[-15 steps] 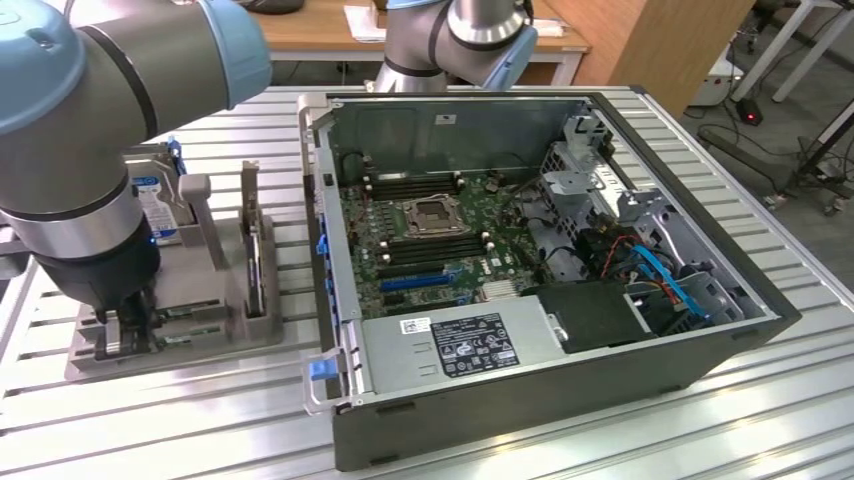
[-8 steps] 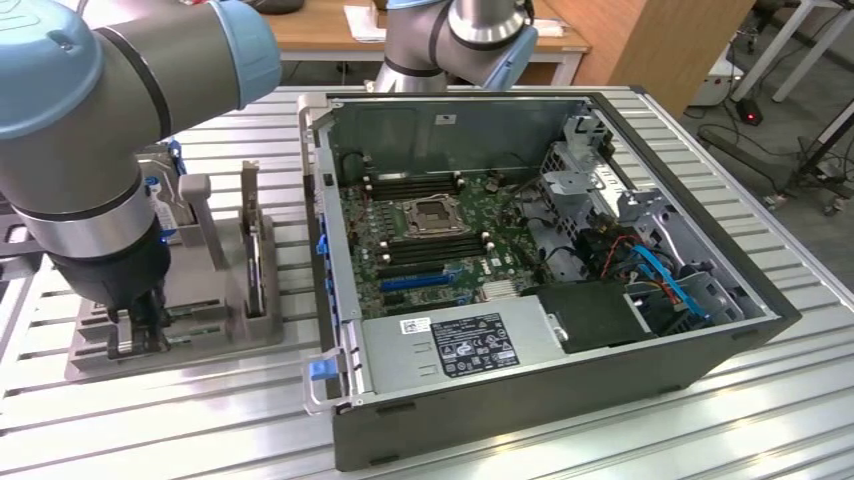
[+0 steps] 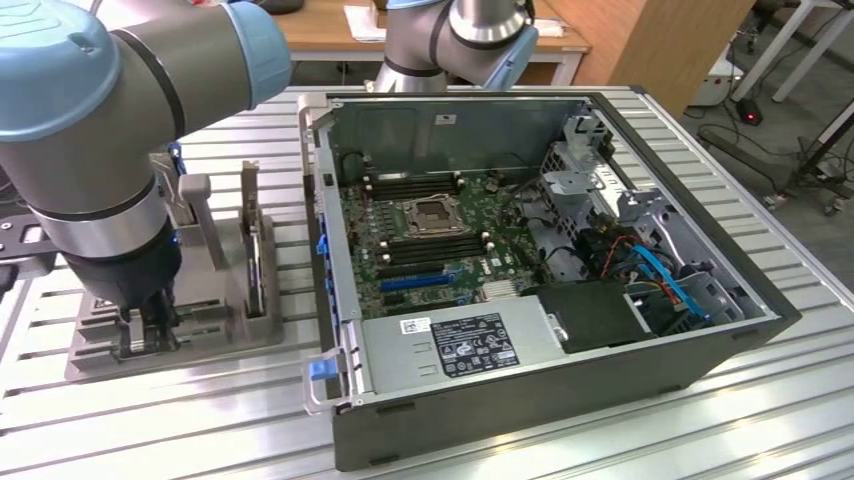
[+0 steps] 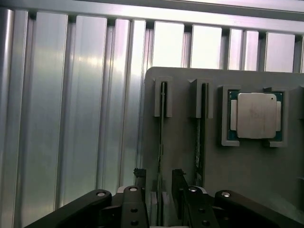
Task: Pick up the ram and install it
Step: 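Pick up the ram and move it above insertion slot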
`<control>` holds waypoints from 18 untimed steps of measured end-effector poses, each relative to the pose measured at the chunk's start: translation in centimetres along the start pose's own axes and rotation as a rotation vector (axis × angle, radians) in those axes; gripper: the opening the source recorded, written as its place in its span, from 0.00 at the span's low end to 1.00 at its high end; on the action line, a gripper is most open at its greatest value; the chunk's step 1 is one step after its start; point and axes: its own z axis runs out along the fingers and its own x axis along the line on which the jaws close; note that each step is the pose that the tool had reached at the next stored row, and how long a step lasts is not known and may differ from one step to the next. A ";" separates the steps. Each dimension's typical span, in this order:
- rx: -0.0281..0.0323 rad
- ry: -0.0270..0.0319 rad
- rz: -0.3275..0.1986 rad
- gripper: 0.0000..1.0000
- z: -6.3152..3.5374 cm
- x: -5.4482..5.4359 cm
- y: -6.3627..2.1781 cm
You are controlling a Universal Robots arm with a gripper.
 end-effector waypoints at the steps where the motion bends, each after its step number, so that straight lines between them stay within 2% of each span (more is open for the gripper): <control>1: 0.0000 0.0000 0.000 0.35 0.01 0.0 -0.10; 4: 0.0001 0.0000 0.000 0.35 0.05 0.0 -0.38; 16: 0.0000 0.0000 0.000 0.33 0.05 0.0 -0.40; 17: 0.0000 0.0000 0.000 0.26 0.05 0.0 -0.40; 18: 0.0000 0.0000 0.000 0.26 0.05 0.0 -0.40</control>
